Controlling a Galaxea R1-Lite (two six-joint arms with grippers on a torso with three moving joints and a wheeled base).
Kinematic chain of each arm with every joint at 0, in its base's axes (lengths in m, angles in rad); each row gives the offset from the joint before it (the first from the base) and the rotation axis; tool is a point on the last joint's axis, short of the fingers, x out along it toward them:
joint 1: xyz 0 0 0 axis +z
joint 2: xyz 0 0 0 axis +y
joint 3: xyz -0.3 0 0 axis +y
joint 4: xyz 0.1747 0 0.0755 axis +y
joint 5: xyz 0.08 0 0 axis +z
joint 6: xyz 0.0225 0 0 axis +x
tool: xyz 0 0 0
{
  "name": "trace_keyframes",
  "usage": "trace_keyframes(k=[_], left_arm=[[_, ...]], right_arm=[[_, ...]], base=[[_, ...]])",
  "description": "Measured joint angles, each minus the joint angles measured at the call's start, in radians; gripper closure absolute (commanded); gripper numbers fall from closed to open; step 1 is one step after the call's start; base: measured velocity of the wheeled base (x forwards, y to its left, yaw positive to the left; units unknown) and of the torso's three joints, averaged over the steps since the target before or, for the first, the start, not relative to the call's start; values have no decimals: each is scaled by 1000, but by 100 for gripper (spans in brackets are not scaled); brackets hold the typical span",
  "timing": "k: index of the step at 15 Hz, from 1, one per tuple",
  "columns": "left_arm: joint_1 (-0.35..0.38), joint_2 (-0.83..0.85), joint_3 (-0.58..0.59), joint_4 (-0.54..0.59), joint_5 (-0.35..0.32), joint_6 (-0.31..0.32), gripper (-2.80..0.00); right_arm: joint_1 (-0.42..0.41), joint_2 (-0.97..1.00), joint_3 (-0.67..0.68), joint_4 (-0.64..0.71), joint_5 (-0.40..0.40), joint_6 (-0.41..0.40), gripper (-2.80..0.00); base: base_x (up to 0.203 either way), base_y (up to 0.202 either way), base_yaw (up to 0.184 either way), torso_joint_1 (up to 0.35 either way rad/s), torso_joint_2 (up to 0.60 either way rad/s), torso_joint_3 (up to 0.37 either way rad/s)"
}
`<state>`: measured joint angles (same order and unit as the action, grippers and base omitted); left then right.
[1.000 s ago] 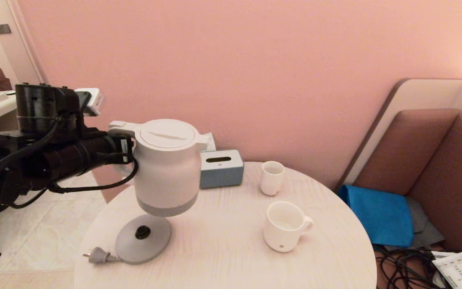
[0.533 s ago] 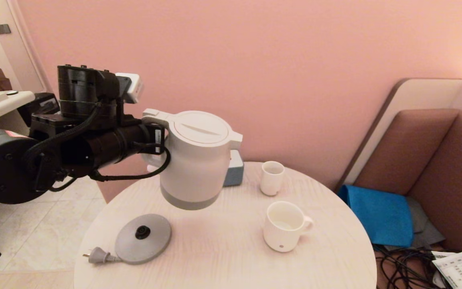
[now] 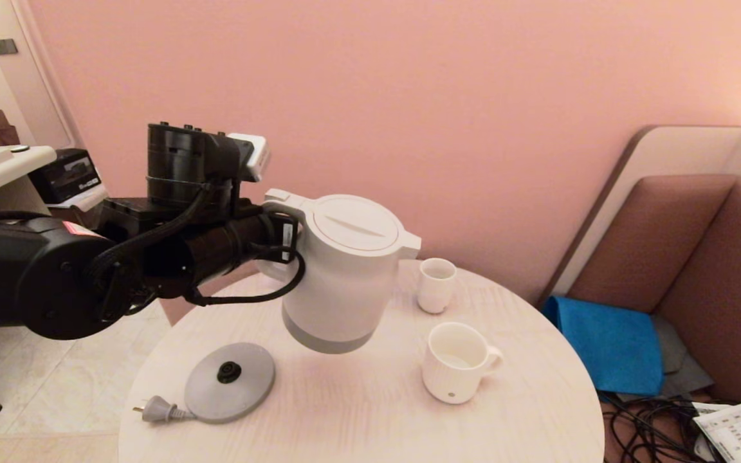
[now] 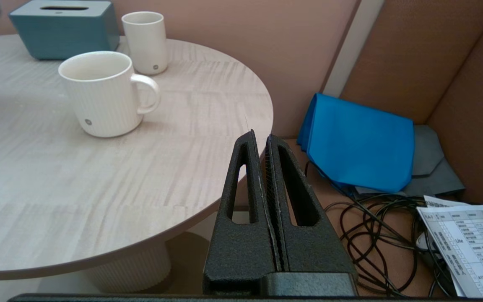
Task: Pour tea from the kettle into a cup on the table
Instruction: Pour water into the cup
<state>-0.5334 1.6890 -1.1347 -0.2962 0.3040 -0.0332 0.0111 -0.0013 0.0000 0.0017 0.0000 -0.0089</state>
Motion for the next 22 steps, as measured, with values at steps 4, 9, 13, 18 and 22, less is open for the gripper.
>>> trace_keyframes(k=[4,9,13,18,22], left_arm=[[-25,16,0,-2,0,5,0],[-63,59,-2,-7,44,70,0],[-96,101,-37,-9,87,137,0],[-147,148,-105,-9,131,197,0],[-166,181,-129,-8,167,246,0]], right_arm=[[-1,0,0,0,0,0,0],[0,0,0,0,0,0,0],[0,0,0,0,0,0,0],[0,0,0,0,0,0,0],[-1,0,0,0,0,0,0]], base=[[0,0,0,0,0,0],[0,0,0,0,0,0],[0,0,0,0,0,0],[0,0,0,0,0,0],[0,0,0,0,0,0]])
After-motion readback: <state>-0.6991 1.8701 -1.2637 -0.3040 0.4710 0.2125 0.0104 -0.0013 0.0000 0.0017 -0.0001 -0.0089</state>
